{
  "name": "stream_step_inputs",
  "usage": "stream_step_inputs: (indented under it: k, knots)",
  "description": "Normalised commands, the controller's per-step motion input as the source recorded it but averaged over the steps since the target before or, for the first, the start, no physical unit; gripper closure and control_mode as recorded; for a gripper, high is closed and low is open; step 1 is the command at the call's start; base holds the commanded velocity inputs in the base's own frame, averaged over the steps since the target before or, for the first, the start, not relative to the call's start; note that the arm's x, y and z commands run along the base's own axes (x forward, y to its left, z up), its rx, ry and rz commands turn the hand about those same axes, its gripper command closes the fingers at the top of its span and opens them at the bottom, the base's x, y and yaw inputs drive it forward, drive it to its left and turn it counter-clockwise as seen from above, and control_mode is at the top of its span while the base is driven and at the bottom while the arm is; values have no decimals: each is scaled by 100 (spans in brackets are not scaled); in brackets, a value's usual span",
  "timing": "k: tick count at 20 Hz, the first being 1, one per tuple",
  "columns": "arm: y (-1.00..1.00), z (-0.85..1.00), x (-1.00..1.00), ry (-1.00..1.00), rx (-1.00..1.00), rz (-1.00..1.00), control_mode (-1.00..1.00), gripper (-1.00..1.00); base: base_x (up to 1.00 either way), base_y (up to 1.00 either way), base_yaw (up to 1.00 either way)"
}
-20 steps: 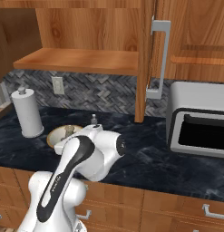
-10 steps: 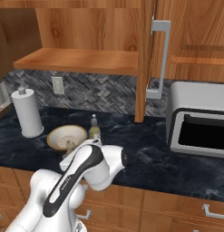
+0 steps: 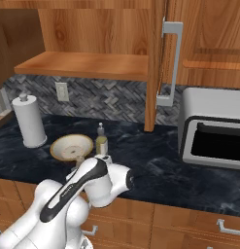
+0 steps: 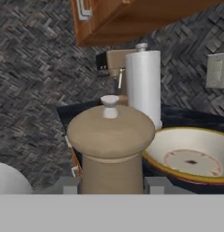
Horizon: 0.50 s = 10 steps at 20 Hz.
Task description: Retrieve the bottle and the shaker from the cabinet and place them next to the mixing bowl on the counter. Then add garlic from the fridge to the mixing bowl.
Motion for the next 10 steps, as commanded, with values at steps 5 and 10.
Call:
stream_step_inputs:
  k: [5, 10]
  knots:
    - [0, -11, 42, 4, 0, -12, -100, 100, 0, 0, 0]
    - [1, -13, 43, 5, 0, -7, -100, 100, 0, 0, 0]
